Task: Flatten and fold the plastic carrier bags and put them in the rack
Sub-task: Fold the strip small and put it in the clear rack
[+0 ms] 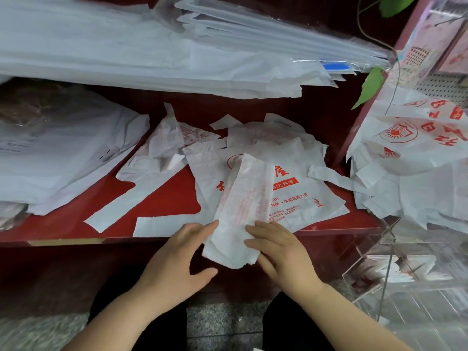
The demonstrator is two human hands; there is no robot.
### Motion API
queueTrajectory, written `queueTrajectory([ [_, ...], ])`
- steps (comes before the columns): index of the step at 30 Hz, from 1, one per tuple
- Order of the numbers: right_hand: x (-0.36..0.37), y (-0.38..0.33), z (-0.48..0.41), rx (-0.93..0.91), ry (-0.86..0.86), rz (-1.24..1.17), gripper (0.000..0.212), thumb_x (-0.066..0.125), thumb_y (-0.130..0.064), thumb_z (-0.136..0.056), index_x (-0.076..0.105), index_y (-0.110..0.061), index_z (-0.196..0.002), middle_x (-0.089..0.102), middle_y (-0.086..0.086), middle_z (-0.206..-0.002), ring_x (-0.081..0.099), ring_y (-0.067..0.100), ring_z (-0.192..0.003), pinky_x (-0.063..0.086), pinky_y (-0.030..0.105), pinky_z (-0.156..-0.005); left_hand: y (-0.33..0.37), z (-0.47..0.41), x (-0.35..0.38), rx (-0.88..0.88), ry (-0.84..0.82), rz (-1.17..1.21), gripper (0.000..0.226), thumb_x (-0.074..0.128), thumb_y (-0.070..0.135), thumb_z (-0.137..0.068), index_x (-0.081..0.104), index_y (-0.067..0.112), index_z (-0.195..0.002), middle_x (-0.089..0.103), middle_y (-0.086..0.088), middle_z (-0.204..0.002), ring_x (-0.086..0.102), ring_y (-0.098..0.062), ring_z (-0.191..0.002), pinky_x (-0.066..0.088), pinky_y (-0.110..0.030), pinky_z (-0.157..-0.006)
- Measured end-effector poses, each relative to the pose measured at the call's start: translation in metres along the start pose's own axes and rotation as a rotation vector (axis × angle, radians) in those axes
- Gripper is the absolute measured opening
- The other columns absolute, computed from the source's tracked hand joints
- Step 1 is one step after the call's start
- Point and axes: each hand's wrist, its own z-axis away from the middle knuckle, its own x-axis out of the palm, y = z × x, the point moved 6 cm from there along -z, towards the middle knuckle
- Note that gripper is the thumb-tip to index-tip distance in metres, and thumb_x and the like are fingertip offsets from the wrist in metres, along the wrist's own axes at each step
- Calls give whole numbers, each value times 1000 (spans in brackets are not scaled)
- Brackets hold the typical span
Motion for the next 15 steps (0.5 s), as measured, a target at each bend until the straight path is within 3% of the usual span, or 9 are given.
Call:
queueTrajectory([
  [2,-2,3,2,20,19,3,40,32,-36,-97,67,-18,-91,70,2,-105,52,17,-107,38,29,-93,-1,-4,0,171,72,-250,69,67,39,-62,40,36,-125,38,19,-108,41,-1,-94,39,-11,-74],
  [4,-2,6,3,58,27,-1,39,38,-35,-96,71,-15,-88,70,1,-104,52,17,-107,38,29,-93,0,-11,7,259,84,-228,65,66,30,-56,47,26,-117,44,8,-113,44,-9,-100,41,-27,-80],
  [5,-3,7,4,77,42,-14,36,41,-35,-95,71,-16,-88,70,1,-103,52,16,-107,37,29,-94,2,-16,10,295,80,-205,61,67,23,-54,50,26,-114,49,4,-116,45,-13,-104,39,-28,-87],
  [8,-8,12,4,171,66,-95,23,45,-33,-92,65,-23,-92,70,-2,-102,52,15,-107,33,26,-98,4,-30,12,342,89,-111,47,66,8,-50,68,22,-95,69,-2,-103,49,-11,-105,28,-12,-97],
  [10,-12,19,4,268,71,-137,16,49,-31,-86,62,-29,-95,67,-11,-104,50,10,-109,25,13,-103,2,-36,10,280,134,-5,32,67,8,-54,75,15,-84,72,2,-90,52,-2,-102,21,-1,-98],
  [12,-15,28,5,396,78,-168,22,51,-41,-84,66,-34,-98,64,-18,-103,49,5,-110,20,6,-100,-1,-41,5,180,205,146,22,66,15,-62,76,14,-81,69,12,-86,50,13,-101,23,3,-94],
  [15,-17,35,5,557,79,-220,21,66,-22,-79,70,-31,-98,55,-19,-95,38,-16,-110,10,0,-94,3,-47,4,69,172,302,17,62,25,-67,71,26,-82,60,40,-76,52,19,-93,33,3,-81],
])
